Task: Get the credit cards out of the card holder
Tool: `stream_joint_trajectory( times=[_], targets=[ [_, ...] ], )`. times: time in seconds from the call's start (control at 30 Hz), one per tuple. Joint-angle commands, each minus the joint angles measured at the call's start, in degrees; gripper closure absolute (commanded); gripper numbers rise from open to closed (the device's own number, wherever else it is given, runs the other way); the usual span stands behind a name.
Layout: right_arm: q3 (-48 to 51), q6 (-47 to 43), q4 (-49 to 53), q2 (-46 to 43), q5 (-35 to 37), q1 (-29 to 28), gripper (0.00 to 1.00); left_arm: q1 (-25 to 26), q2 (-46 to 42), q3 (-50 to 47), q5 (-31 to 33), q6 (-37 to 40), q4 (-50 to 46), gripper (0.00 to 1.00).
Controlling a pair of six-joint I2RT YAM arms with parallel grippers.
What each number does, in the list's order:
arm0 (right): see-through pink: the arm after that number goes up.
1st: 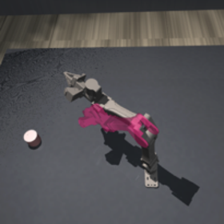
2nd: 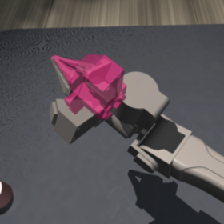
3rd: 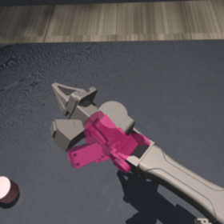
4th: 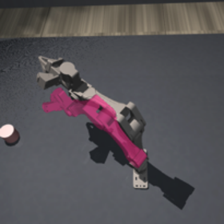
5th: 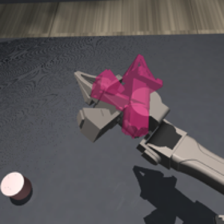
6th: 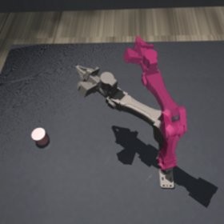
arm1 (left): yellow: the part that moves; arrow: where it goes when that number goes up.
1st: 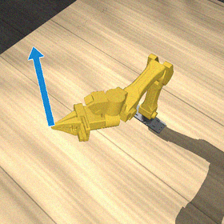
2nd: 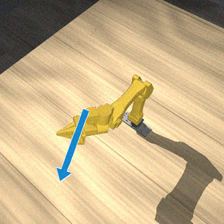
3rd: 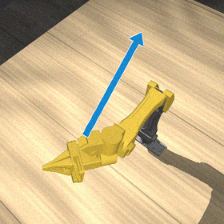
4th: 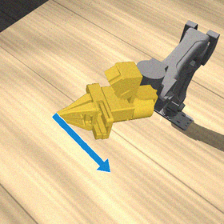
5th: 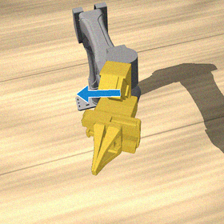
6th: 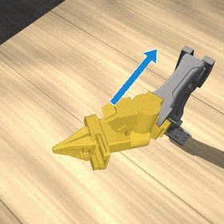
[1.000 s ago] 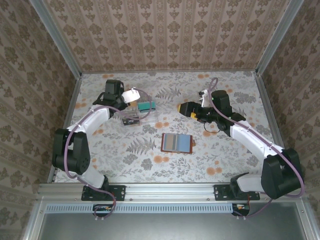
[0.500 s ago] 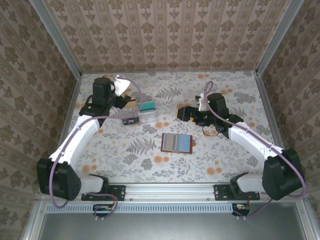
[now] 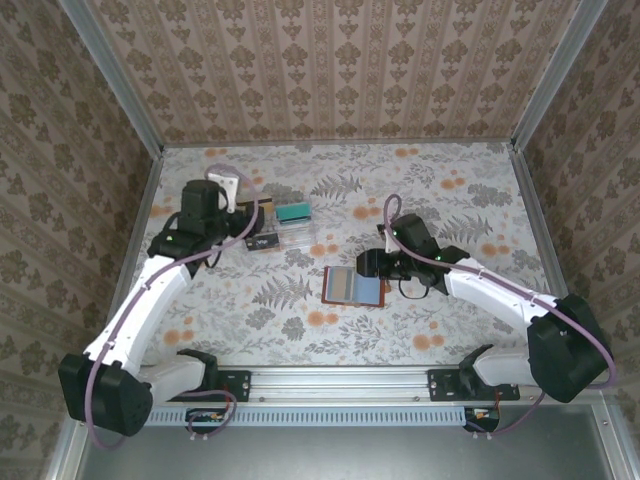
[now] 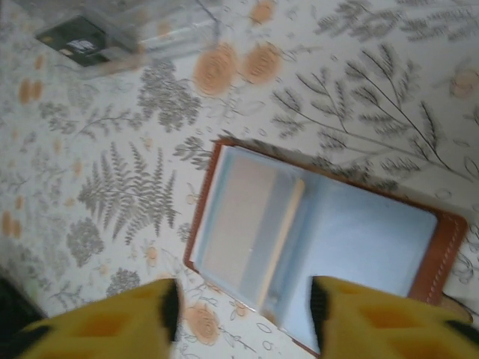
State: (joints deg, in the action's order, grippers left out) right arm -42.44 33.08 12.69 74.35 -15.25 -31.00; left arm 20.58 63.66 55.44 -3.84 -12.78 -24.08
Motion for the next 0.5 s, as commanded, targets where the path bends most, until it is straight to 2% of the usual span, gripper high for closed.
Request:
stream_joint_trajectory(
  times=[0.0,0.1,0.17,0.27,0.47],
  targets=[
    [2.2,0.6,2.3,0.3,6.2,-1.6,0.58,4.7,0.4,-3.6,-3.2,-15.3,0.5,0.34],
    [4.3,1.7,2.1,0.6,8.7,-2.2,0.61,11.2,2.0,-6.8,-1.7,-21.0,3.6,0.36],
    [5.5,2.4,2.8,1.0,11.0,-2.3,0.66,14.8,3.4,-8.9,-1.0,-25.0,6.6,0.37],
    [6.6,2.9,3.3,2.3,12.3,-2.3,0.68,18.1,6.9,-10.6,-1.8,-29.6,9.8,0.39],
    [8.6,3.6,-0.1,4.9,10.6,-2.6,0.71,23.2,14.5,-10.0,-5.8,-32.7,15.2,0.44]
  ],
)
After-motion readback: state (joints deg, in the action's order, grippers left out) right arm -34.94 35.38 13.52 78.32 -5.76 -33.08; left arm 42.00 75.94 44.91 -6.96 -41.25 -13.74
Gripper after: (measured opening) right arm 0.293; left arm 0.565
